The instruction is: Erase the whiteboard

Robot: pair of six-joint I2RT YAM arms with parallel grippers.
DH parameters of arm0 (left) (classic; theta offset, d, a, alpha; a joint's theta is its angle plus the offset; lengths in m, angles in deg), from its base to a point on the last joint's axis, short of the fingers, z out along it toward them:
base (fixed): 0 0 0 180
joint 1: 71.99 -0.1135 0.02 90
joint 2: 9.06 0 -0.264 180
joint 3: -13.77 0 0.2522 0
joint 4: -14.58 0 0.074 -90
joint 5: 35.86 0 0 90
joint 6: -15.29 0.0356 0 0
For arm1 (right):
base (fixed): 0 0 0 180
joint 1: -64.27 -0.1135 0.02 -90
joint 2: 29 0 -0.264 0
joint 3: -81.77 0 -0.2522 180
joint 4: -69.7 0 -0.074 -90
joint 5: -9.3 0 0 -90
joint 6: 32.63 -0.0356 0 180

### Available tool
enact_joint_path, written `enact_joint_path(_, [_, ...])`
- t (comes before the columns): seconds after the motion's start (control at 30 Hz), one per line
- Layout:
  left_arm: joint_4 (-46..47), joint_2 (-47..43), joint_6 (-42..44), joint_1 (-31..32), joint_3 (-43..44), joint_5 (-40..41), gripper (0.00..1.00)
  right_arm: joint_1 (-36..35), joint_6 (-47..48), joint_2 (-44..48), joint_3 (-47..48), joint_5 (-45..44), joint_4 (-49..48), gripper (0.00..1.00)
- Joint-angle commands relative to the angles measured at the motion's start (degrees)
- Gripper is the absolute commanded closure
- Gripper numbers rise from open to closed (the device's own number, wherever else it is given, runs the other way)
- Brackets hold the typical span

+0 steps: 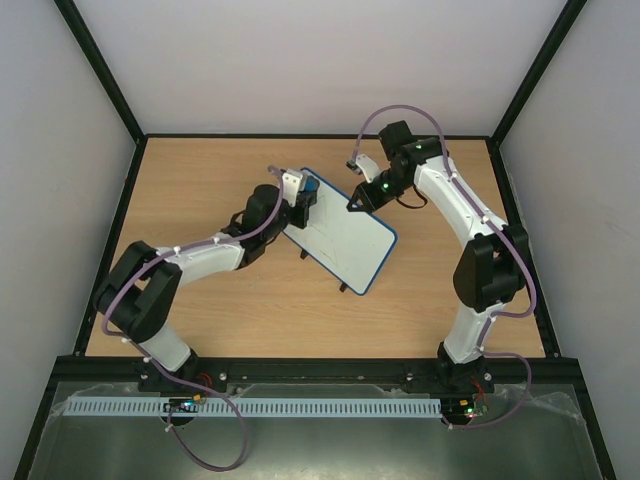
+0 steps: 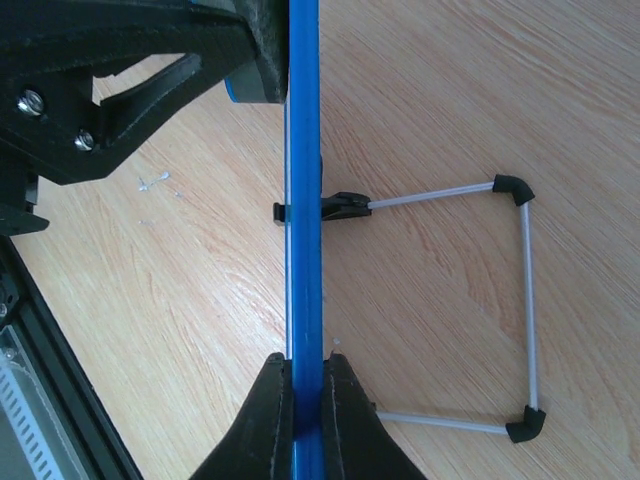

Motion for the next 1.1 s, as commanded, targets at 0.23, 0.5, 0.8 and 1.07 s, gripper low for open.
enact_joint_path(0.23, [5.4,5.1,-3.3,3.6,-9.0,1.0,0.97,-3.2,-0.6,-3.4,-1.6,0.1,3.1,0.98])
enact_joint_path(0.5, [-2.4,-0.3,0.5,5.6,0.2,3.1,0.97,-3.5,-0.7,-3.1,-2.3,0.3,2.6,0.98])
enact_joint_path(0.8, [-5.0,0.6,0.7,7.3,4.1,4.1,0.97,-3.8,-1.3,-3.5,-2.1,0.6,2.0,0.98])
enact_joint_path(1.07, [-1.7,2.4,-6.3,7.4,-6.5,7.8,0.97,-4.1,-1.3,-3.7,-2.2,0.9,1.8,0.98])
